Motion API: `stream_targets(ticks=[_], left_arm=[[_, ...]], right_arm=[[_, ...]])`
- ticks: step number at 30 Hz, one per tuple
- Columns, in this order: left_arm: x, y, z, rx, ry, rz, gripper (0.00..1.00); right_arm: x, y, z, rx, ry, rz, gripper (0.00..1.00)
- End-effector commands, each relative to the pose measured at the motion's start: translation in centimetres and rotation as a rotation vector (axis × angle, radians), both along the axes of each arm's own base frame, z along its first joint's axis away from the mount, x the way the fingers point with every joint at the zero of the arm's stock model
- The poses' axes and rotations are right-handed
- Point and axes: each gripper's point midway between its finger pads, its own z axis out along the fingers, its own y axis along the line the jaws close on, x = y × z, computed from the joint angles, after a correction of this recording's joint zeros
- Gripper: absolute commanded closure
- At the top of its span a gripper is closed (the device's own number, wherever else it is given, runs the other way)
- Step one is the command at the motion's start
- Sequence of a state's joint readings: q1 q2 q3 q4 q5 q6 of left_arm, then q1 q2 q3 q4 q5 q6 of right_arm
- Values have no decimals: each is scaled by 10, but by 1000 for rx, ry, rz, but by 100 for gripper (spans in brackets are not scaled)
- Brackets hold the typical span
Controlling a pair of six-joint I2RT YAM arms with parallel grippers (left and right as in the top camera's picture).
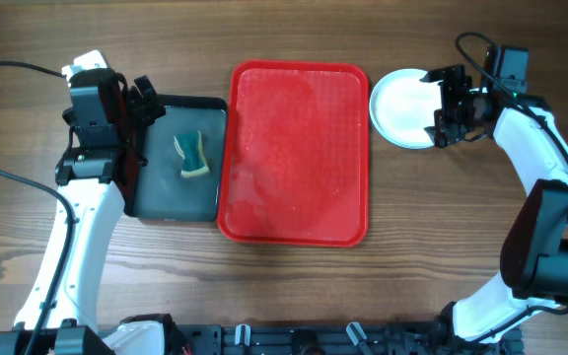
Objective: Clean dirty plates on tray and stack at the side
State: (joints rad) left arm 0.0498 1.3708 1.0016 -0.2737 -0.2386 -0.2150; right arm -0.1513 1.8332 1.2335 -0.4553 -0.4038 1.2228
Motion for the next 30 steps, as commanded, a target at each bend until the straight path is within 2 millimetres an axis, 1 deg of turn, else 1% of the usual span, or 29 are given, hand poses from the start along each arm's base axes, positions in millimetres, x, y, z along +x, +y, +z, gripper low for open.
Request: stream_targets(ticks=[1,5,7,9,13,15,17,19,20,22,24,27,28,30], left_arm=[[0,3,-1,0,2,12,0],[0,3,-1,0,2,12,0],[0,3,-1,0,2,12,0],[0,3,-1,-1,1,13,0],[0,3,-1,-1,1,13,0],[0,3,-1,0,2,12,0],[0,3,-1,-1,1,13,0],[0,3,-1,-1,1,13,0],[0,3,-1,-1,1,13,0],[0,3,-1,0,2,12,0],[0,3,-1,0,2,12,0],[0,3,-1,-1,1,13,0],[0,3,-1,0,2,12,0],[0,3,-1,-1,1,13,0]], right_arm=[[5,3,-1,19,3,-5,0],[5,2,-1,12,4,-8,1],[4,-9,-6,-51,15,-33,0],[1,-13,-9,-72,33,-46,0],[-2,-11,-16,-96,53,-47,0],[-4,-6,-16,-126,59,-37,0],[-12,1,-14,-167,84,-25,0],[-18,-2,-8,-262,92,-35,0],[-23,-5,-1,-345,90,-18,0],[-32,-14,21,-552,63,72,0],[-41,-16,53,-748,7,200,0],[-45,-4,92,-905,-106,399,0],[-49,2,114,-978,-172,501,0],[-56,6,142,-1051,-256,579,0]])
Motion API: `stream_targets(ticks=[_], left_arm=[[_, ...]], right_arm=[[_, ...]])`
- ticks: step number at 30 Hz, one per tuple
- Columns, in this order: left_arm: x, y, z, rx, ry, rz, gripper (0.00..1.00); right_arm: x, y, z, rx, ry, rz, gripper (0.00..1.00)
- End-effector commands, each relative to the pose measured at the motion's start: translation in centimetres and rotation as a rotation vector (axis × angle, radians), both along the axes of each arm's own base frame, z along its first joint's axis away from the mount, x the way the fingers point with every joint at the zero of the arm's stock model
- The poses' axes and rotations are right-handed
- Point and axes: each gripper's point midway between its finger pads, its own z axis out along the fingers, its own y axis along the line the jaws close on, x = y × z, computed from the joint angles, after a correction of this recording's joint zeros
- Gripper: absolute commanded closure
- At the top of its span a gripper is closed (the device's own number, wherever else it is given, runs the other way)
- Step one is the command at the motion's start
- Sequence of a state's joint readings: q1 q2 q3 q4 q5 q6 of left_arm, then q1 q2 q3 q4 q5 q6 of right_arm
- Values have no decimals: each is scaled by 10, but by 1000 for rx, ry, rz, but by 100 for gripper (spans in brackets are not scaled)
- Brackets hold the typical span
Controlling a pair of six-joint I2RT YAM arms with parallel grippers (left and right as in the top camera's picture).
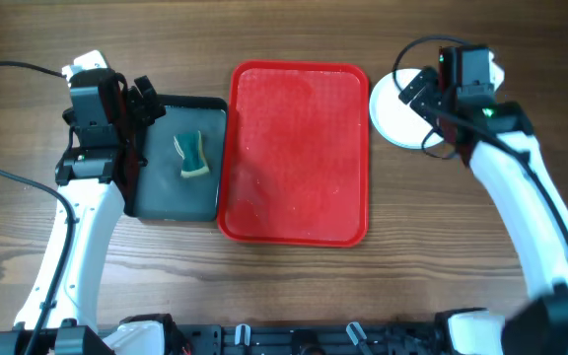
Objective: Clean dirty plates on tray and stack at the side
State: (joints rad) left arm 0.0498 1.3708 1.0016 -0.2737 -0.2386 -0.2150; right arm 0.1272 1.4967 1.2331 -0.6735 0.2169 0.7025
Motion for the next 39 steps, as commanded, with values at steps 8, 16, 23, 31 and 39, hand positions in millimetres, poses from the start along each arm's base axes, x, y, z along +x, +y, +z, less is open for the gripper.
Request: stream_targets(ticks=[8,16,23,31,39], left_arm=[[0,3,-1,0,2,12,0],[0,3,-1,0,2,12,0],[0,3,-1,0,2,12,0],[0,3,-1,0,2,12,0],[0,3,-1,0,2,12,0]], right_arm=[[-47,-11,143,-308,-342,241,0],[-75,6,203,-411,-546,434,0],[-112,49,241,-572,-734,799,0],[-145,48,260,-705,-1019,749,0],[-175,44,174,-723,-1143,697,0]])
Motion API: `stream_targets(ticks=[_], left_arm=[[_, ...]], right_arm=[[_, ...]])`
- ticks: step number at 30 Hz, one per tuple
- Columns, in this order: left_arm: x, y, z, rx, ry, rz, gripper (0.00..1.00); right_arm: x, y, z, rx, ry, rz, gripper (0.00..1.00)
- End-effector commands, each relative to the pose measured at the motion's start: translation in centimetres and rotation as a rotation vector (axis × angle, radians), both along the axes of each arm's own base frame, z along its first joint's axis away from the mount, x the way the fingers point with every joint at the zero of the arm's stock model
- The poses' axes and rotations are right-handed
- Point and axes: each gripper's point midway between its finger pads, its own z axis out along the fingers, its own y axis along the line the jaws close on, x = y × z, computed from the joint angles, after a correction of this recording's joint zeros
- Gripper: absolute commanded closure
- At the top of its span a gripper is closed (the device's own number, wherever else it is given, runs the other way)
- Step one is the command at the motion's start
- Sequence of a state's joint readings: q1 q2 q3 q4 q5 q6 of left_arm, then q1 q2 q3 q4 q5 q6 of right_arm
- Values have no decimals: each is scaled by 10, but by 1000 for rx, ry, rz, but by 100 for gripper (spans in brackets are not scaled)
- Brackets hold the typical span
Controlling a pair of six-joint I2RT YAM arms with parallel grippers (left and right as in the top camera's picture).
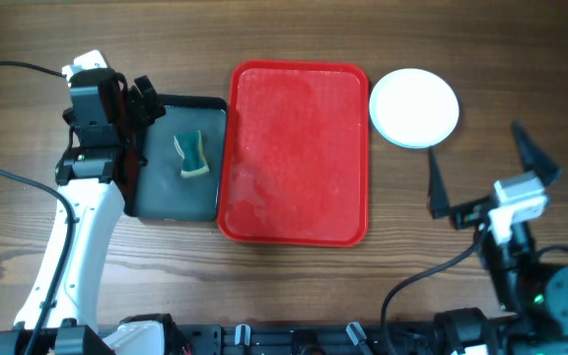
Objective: Clean dirty plates on tray and stack at the side
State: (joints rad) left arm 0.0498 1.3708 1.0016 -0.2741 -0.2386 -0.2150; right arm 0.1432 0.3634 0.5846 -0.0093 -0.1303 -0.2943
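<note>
A white plate [414, 106] lies on the wooden table just right of the red tray [299, 153], whose surface holds no plates. It looks like a single disc from above; I cannot tell whether more lie under it. My right gripper [482, 170] is well in front of the plate, near the table's right front. Its fingers are spread wide and it is open with nothing held. My left gripper [149, 100] hovers at the far left corner of the grey tray [156, 187], open and empty.
A green and yellow sponge [193, 155] lies in the grey tray, which butts against the red tray's left side. Black cables run over the table at the far left and the front right.
My right arm has moved away from the white plate to the table's right front, with the gripper open. The plate now shows whole. The left arm, sponge and trays are unchanged.
At first my right gripper was at the right rim of the white plate beside the red tray. A second later it hung over the plate's right part. Now the plate lies alone and the arm is back near the front.
</note>
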Motion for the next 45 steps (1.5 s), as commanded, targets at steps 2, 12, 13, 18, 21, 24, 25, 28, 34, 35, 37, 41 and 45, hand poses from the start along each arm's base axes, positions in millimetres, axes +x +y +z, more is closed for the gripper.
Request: stream_targets(ticks=[2,12,13,18,21,24,25,28,34,35,37,41,45], left_arm=[[0,3,-1,0,1,12,0],[0,3,-1,-1,1,13,0],[0,3,-1,0,1,12,0],[0,3,-1,0,1,12,0],[0,3,-1,0,1,12,0],[0,3,-1,0,1,12,0],[0,3,-1,0,1,12,0],[0,3,-1,0,1,12,0],[0,3,-1,0,1,12,0],[0,3,-1,0,1,12,0],[0,3,-1,0,1,12,0],[0,3,-1,0,1,12,0],[0,3,-1,0,1,13,0]], right_arm=[[-14,-1,-34,35,-71,13,0],[-14,-5,-82,132,-121,40,0],[-14,-2,-87,125,-115,53,0],[-8,-2,-114,106,-69,60,0],[-3,-2,-128,107,-39,58,0],[2,-3,-149,124,54,55,0],[3,-3,-156,125,86,52,0],[7,-7,-179,149,186,23,0],[14,-40,-195,403,277,-145,1],[14,-40,-195,411,278,-144,0],[14,-39,-195,411,279,-143,0],[14,-39,-195,411,280,-140,0],[14,-39,-195,411,281,-141,0]])
